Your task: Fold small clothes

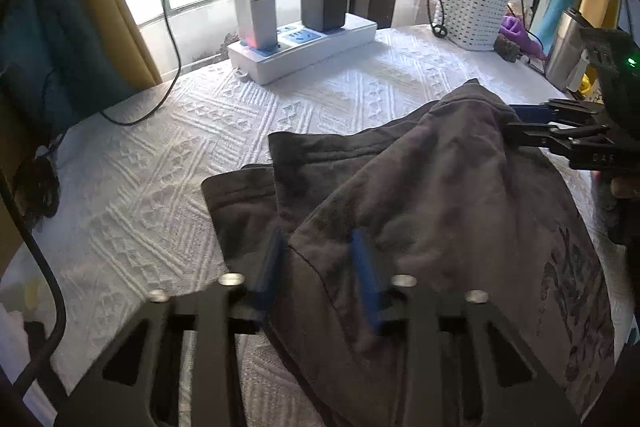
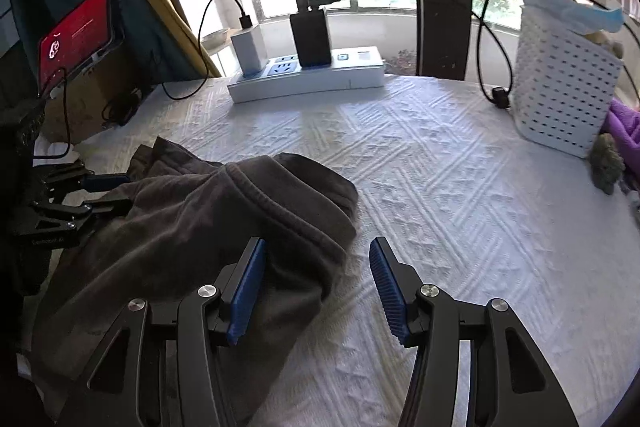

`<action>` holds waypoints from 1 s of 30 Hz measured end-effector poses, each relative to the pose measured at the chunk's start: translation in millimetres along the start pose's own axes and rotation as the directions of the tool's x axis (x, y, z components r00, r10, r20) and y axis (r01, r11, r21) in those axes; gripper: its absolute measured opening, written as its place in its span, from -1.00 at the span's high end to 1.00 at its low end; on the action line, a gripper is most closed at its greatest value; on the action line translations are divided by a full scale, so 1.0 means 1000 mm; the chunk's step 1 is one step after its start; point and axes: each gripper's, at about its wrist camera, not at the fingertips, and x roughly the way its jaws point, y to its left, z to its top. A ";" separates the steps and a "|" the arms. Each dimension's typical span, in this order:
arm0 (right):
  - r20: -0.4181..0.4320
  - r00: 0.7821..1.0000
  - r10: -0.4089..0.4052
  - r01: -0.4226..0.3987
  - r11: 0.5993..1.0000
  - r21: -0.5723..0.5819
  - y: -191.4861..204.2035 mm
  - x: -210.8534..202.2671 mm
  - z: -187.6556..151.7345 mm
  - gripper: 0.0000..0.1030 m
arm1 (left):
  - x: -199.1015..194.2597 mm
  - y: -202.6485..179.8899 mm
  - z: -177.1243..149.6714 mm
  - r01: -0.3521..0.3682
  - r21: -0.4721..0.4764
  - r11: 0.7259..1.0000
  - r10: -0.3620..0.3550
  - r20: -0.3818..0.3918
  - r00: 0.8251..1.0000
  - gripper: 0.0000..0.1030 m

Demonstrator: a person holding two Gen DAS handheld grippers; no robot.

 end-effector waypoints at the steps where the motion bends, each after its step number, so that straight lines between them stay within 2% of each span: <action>1: -0.002 1.000 0.013 -0.013 1.000 0.007 -0.001 0.002 0.001 0.06 | 0.001 -0.002 0.000 -0.003 0.004 1.000 0.003 -0.001 1.000 0.72; 2: -0.007 0.999 0.036 -0.036 0.999 0.020 -0.003 0.004 0.001 0.21 | 0.000 -0.003 0.000 -0.004 0.007 1.000 0.004 0.001 1.000 0.79; 3: -0.013 0.998 0.055 -0.054 0.998 0.033 -0.005 0.008 0.001 0.24 | -0.001 -0.004 0.001 -0.005 0.009 1.000 0.005 0.006 1.000 0.83; 5: -0.013 0.998 0.058 -0.058 0.998 0.031 -0.007 0.010 0.001 0.48 | -0.005 -0.005 0.002 -0.014 -0.001 1.000 0.014 0.027 1.000 0.84; 7: -0.009 0.997 0.074 -0.074 0.997 0.039 -0.009 0.010 0.003 0.53 | -0.012 -0.003 0.005 -0.012 -0.019 1.000 0.013 0.055 0.998 0.85; 15: -0.007 0.997 0.079 -0.079 0.997 0.019 -0.004 0.012 0.010 0.55 | -0.023 0.005 0.009 -0.024 -0.062 0.998 0.029 0.086 0.996 0.85; 22: 0.015 0.996 0.087 -0.087 0.996 -0.013 0.005 0.004 0.017 0.70 | -0.040 0.012 0.008 -0.031 -0.102 0.994 0.044 0.125 0.991 0.86; 26: 0.009 0.997 0.073 -0.073 0.997 -0.007 0.003 0.009 0.019 0.70 | -0.025 0.023 0.003 -0.055 -0.127 0.990 0.065 0.080 0.995 0.86; 30: -0.002 0.999 0.053 -0.053 0.998 0.027 -0.002 0.023 0.017 0.64 | -0.008 0.025 -0.002 -0.094 -0.104 0.990 0.099 0.041 0.994 0.86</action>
